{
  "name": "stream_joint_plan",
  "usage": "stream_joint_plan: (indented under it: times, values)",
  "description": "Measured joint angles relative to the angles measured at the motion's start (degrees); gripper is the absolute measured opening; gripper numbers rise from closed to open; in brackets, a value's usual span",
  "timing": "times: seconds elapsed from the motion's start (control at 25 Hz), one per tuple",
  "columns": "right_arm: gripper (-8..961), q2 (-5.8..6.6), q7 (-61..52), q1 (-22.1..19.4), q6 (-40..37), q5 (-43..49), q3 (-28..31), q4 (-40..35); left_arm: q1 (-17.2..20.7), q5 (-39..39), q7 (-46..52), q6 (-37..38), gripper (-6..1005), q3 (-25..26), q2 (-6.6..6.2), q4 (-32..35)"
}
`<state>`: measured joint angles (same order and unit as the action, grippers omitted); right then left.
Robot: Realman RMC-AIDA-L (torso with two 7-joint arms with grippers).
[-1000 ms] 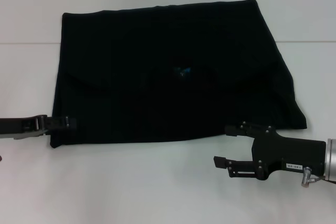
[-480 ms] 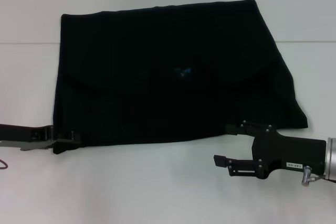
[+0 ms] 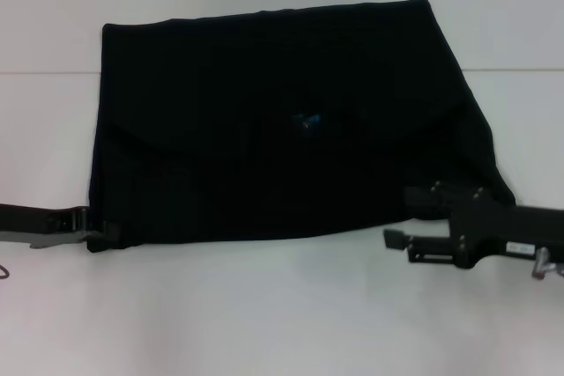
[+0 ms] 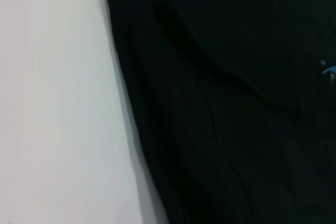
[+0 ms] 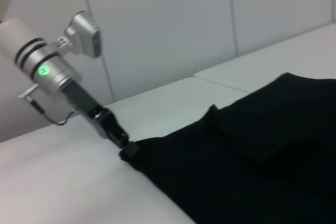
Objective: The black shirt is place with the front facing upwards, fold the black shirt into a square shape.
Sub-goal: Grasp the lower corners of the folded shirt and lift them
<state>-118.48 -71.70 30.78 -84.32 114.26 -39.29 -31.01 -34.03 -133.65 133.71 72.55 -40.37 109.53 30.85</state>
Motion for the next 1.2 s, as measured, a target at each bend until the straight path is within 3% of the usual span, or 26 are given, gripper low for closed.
stream_joint_plan:
  times: [0.12, 0.24, 0.32, 0.52, 0.6, 0.68, 0.8, 1.2]
  values:
    - [884, 0.5, -6.1, -0.1, 0.0, 0.1, -0.1, -3.5, -0.1, 0.0, 0.0, 0.3, 176, 0.3, -0.19, -0.1]
    - [884, 1.85, -17.4, 0.2, 0.4, 1.7, -0.5, -8.5, -0.3, 0.2, 0.0, 0.9, 101, 0.4, -0.34, -0.1]
    - [884, 3.8, -28.0, 1.5, 0.5, 5.2, -0.7, -11.7, -0.4, 0.4, 0.0, 1.2, 51, 0.4, -0.37, -0.1]
    - [883, 10.42, -56.7, 9.0, -0.9, 20.9, -0.7, -14.2, -0.5, 0.5, -0.1, 1.4, 54, 0.7, -0.37, -0.1]
    - [882, 11.45, -65.2, 11.8, -1.5, 27.2, -0.5, -14.9, -0.5, 0.6, 0.0, 1.4, 55, 0.9, -0.43, -0.1]
    - [882, 11.3, -70.4, 13.6, -0.9, 32.0, -0.4, -15.9, -0.6, 0.6, 0.1, 1.6, 56, 1.1, -0.54, -0.1]
    - [884, 9.73, -73.5, 17.2, 2.5, 39.9, -0.8, -14.0, -0.8, 0.6, 0.3, 1.7, 58, 1.2, -0.8, -0.1]
    - [821, 6.84, -73.4, 20.2, 12.7, 42.5, -3.0, -3.2, -1.1, 0.6, 0.3, 1.7, 63, 1.2, -0.81, -0.1]
